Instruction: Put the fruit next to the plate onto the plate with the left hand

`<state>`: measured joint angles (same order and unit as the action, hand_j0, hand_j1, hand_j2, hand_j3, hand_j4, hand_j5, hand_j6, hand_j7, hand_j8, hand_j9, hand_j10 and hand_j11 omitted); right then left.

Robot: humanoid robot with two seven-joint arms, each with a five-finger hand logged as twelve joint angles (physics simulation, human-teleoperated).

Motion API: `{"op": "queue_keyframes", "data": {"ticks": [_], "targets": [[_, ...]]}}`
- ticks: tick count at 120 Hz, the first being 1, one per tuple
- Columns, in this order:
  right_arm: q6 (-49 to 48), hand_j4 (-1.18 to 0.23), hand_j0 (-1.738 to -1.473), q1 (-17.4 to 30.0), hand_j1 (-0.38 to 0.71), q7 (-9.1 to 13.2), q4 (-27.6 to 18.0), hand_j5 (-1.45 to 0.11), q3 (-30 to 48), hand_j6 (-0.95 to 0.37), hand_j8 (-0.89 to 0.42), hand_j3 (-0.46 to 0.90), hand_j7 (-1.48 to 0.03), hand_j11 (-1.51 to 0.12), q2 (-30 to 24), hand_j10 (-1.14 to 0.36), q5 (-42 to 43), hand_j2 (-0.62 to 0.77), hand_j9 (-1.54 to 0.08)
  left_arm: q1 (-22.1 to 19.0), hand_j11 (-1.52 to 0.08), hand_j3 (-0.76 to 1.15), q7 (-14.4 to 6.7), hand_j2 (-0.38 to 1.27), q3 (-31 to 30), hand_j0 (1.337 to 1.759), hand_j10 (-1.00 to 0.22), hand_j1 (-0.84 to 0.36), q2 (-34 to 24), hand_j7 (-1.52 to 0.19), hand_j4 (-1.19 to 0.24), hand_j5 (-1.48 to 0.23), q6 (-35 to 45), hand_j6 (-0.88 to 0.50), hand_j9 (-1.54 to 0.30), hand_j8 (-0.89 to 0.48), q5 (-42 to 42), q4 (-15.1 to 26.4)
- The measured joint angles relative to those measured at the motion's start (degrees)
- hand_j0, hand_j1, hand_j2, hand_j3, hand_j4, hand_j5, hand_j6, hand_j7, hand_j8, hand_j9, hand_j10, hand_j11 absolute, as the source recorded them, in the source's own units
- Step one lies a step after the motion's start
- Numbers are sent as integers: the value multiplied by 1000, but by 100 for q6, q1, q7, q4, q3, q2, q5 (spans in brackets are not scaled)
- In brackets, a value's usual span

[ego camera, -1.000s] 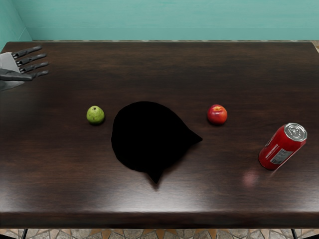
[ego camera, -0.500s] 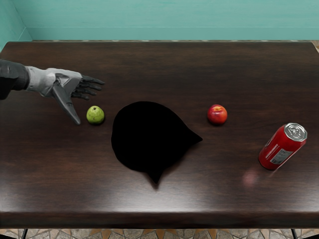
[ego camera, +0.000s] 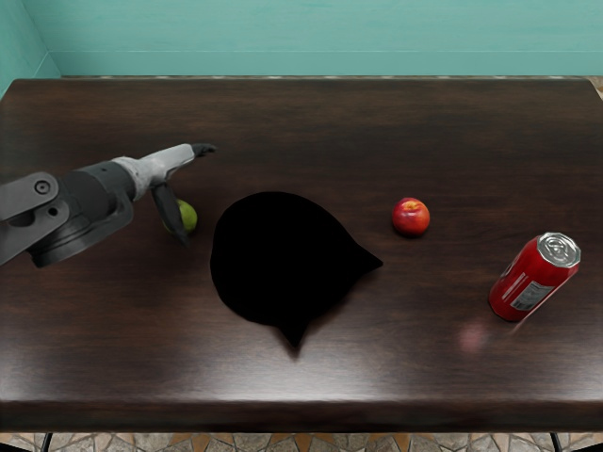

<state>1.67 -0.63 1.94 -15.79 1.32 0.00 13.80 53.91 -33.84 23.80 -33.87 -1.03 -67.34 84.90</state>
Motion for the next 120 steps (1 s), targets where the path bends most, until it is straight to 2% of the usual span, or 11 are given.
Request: {"op": "queue_keyframes", "data": {"ticks": [25, 69, 79, 95, 120], "targets": [[0, 0, -1658, -2, -349, -1, 1, 0, 0, 0, 0, 0, 0, 0, 0, 0, 0, 0, 0, -82, -54, 0, 19, 10, -13, 1658, -44, 301, 183, -54, -44, -54, 188, -46, -54, -45, -172, -598], [0, 0, -1658, -1, -349, 0, 0, 0, 0, 0, 0, 0, 0, 0, 0, 0, 0, 0, 0, -246, -67, 0, 32, 13, -261, 1658, -55, 289, 469, -68, -55, -68, 1209, -56, -68, -56, -251, -943], [0, 0, -1658, -1, -349, 0, 1, 0, 0, 0, 0, 0, 0, 0, 0, 0, 0, 0, 0, -216, -75, 0, 38, 14, -475, 1658, -61, 281, 762, -75, -61, -76, 1481, -62, -75, -62, -277, -1133], [0, 0, -1658, 0, -349, 1, 2, 0, 0, 0, 0, 0, 0, 0, 0, 0, 0, 0, 0, -202, -146, 0, 43, -4, -638, 1658, -112, 227, 768, -146, -113, -146, 1641, -114, -146, -114, -289, -1299], [0, 0, -1658, -1, -349, 0, -1, 0, 0, 0, 0, 0, 0, 0, 0, 0, 0, 0, 0, -170, -280, 0, 36, 62, -776, 1658, -216, 77, 763, -281, -215, -281, 1676, -217, -280, -217, -292, -1353]]}}
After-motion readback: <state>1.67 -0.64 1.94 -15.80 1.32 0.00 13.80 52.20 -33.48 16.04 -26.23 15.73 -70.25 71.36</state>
